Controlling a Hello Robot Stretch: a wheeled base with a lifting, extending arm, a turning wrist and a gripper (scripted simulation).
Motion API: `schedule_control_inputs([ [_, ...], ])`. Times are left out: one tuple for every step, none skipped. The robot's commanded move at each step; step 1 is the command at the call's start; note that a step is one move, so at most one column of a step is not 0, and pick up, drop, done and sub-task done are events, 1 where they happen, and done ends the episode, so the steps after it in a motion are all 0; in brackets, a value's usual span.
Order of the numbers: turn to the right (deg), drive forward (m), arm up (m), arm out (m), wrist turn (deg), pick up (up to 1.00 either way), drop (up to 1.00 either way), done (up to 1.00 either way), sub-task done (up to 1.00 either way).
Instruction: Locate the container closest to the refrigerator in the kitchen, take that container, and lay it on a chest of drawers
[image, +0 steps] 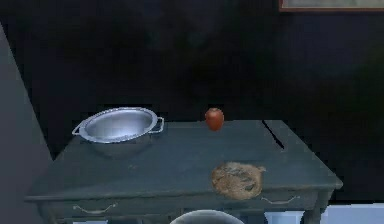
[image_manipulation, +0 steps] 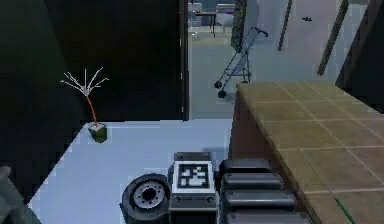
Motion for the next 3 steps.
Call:
schedule_control_inputs([
  [45.0,0.00,0.00,0.00,0.0,0.00,0.00,0.00,0.00],
  [42.0,0.00,0.00,0.00,0.0,0.00,0.00,0.00,0.00],
  [0.0,1.00,0.00,0.00,0.0,0.00,0.00,0.00,0.00],
])
